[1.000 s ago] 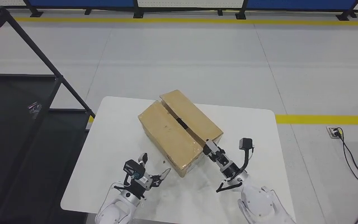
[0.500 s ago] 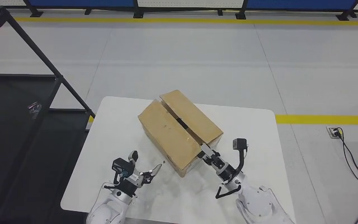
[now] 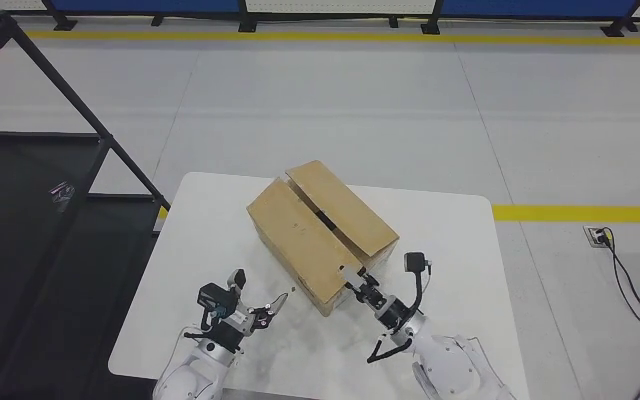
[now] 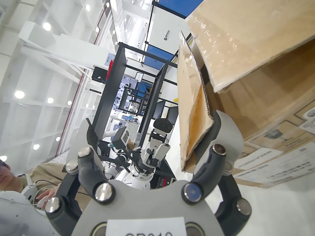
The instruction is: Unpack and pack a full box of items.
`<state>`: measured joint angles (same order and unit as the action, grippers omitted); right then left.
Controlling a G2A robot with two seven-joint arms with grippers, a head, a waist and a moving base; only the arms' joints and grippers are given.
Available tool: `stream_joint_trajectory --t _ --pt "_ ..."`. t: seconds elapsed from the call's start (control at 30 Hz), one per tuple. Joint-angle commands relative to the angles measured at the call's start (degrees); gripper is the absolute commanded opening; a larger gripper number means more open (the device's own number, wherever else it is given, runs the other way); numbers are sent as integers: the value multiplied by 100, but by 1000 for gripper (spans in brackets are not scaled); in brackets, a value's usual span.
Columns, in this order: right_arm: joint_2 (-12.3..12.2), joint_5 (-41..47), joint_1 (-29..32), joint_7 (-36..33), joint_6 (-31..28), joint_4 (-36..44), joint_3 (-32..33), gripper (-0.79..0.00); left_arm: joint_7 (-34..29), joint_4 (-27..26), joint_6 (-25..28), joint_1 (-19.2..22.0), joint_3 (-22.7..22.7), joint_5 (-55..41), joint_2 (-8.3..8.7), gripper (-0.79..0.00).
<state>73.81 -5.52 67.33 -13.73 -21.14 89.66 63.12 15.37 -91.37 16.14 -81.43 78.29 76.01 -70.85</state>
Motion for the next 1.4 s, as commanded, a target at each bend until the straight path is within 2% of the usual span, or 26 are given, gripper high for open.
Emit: stream_joint_trajectory --t 0.0,0.03,0.07,0.17,0.23,0.33,0.4,0.63,0.9,1.37 --pt "25 33 -61 10 44 -72 -72 -102 22 4 -21 -24 28 4 4 0" --pt "36 44 -96 8 48 -121 -97 -225 32 7 -20 -33 38 3 5 0" --pt "46 59 -127 6 47 -165 -120 -391 38 12 -23 -42 53 5 8 0" --pt "70 68 -194 1 20 -263 -172 -529 71 13 -27 -73 95 -1 14 0" --pt "83 52 -219 8 7 -310 -193 -659 79 8 -23 -91 118 1 18 0" --pt "96 47 -233 1 -34 -346 -209 -705 83 -2 -14 -117 147 1 24 0" --pt "103 77 -230 -5 -65 -380 -204 -785 80 -4 -25 -128 169 14 28 0" --pt "106 273 -203 -202 -299 -462 -136 -785 111 22 -51 -165 326 37 52 0" --pt "48 783 -176 -1037 -826 -562 44 -785 161 111 -120 -218 609 -55 83 0" --pt "-57 714 -143 -1644 -1190 -583 350 -785 177 167 -248 -247 1040 -329 118 0"
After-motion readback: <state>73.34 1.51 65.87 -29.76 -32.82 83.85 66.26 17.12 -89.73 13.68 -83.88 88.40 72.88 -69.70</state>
